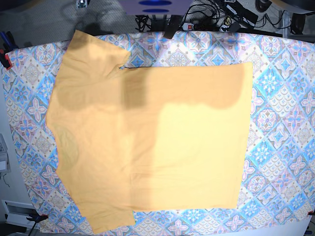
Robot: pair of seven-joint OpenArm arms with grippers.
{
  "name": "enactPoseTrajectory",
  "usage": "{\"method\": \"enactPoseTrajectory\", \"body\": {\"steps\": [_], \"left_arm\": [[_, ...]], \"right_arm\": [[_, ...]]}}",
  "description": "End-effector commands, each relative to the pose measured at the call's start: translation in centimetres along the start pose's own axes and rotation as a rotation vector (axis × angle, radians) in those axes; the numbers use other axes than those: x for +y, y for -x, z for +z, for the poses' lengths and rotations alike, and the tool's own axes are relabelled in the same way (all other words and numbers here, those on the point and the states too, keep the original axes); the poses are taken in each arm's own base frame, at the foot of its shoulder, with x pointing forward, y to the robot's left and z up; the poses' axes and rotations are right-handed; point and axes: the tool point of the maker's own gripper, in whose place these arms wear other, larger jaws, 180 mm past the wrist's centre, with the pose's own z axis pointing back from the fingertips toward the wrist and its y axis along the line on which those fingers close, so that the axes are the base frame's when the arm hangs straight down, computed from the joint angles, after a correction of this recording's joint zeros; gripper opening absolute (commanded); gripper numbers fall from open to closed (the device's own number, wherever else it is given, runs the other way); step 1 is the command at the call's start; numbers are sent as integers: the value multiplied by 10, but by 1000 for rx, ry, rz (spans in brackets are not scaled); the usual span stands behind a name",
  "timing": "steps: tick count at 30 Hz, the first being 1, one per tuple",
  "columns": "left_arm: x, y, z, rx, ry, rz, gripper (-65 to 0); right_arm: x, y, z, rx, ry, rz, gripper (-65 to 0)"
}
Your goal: Fold the T-shirt properly
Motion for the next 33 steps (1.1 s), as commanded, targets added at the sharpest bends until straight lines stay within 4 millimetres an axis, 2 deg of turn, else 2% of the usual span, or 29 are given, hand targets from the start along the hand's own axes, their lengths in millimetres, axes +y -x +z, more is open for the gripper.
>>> {"method": "enactPoseTrajectory", "body": {"steps": [1,9,22,28,33], "left_arm": [[0,-4,7,-27,7,-12,-650],[-3,-37,12,-130,17,-8,-650],[-7,-78,44,-249,37,-2,-650],[-10,-113,54,-342,46,6,-650],[-11,-146,54,-388,50,18,-650]], "right_arm": [[-1,2,6,-17,-1,2,-650],[-2,-32,22,-172,-3,13,-650],[-3,-48,57,-248,-14,31,-650],[-3,-67,67,-302,-15,36,-650],[-24,-84,77,-350,41,38,-650]]}}
